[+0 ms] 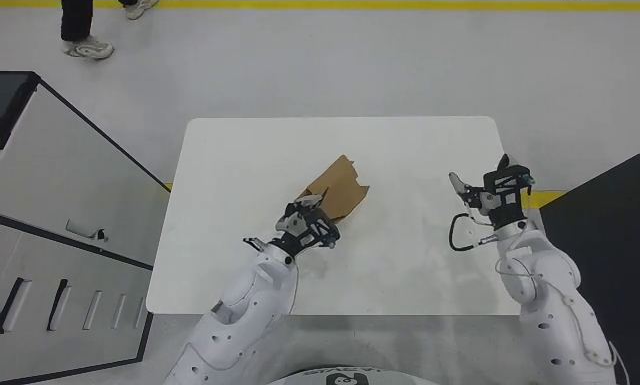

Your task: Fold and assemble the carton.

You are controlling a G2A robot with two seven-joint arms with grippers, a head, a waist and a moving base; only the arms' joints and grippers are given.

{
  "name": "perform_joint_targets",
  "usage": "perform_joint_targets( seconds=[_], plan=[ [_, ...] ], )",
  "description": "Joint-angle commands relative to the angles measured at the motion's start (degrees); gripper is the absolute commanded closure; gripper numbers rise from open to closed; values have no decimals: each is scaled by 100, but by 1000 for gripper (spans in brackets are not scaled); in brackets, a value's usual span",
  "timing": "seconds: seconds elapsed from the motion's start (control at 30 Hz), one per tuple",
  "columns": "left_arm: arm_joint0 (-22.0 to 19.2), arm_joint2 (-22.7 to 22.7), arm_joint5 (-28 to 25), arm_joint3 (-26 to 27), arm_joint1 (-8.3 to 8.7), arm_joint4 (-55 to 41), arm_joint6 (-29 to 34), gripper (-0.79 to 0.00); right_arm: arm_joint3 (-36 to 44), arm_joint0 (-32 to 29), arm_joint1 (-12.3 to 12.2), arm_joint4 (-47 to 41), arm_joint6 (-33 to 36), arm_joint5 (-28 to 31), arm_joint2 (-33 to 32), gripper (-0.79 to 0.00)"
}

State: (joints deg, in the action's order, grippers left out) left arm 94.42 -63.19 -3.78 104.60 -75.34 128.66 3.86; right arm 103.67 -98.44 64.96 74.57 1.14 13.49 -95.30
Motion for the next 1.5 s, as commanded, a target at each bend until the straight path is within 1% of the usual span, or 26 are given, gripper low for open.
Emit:
perform_joint_targets(
  seconds=[0.0,0.07,0.1,0.23,0.37,0.63,0.67,0.7,0.73,0.77,0.83,0.93,1.03,1.17,1.2,1.27,1.47],
  plan=[
    [30,-96,-413,112,35,-156,-174,0,-17,41,-35,-75,44,497,-160,-785],
    [59,-230,-692,226,67,-349,-320,0,-56,103,-78,-239,149,1088,-319,-785],
    [62,-274,-859,273,86,-370,-381,0,-71,141,-106,-322,225,1477,-389,-785],
    [65,-405,-1258,434,141,-379,-513,0,-132,291,-230,-565,581,2983,-697,-785],
    [13,-449,-1545,560,175,-382,-540,0,-204,437,-312,-780,898,3764,-834,-785],
    [12,-445,-1543,555,175,-385,-543,0,-204,437,-312,-780,898,3764,-834,-785],
    [3,-422,-1534,546,176,-432,-623,0,-244,412,-309,-862,887,3821,-773,-785],
    [0,-408,-1591,532,180,-524,-731,0,-397,400,-314,-1088,932,4109,-641,-785],
    [-25,-413,-1756,528,193,-587,-833,0,-541,492,-339,-1179,1092,4386,-589,-785],
    [-66,-442,-1913,545,210,-588,-921,0,-636,591,-365,-1277,1222,4451,-517,-785],
    [-125,-498,-2301,562,247,-634,-1083,0,-796,695,-440,-1900,1437,4451,-181,-785],
    [-186,-632,-2701,582,295,-807,-1265,0,-899,873,-647,-2954,2054,4451,185,-785],
    [-217,-727,-2961,607,338,-903,-1430,0,-953,1054,-901,-4180,2946,4451,515,-785],
    [-215,-804,-3113,618,380,-1022,-1521,0,-1064,1294,-1223,-5832,4299,4451,843,-785],
    [-218,-811,-3146,617,387,-1077,-1545,0,-1115,1337,-1293,-6207,4515,4451,927,-785],
    [-230,-826,-3159,610,400,-1144,-1542,0,-1209,1396,-1458,-6519,4515,4451,1149,-785],
    [-251,-821,-3116,637,408,-1044,-1489,0,-1209,1396,-1458,-6519,4515,4451,1149,-785]
  ],
)
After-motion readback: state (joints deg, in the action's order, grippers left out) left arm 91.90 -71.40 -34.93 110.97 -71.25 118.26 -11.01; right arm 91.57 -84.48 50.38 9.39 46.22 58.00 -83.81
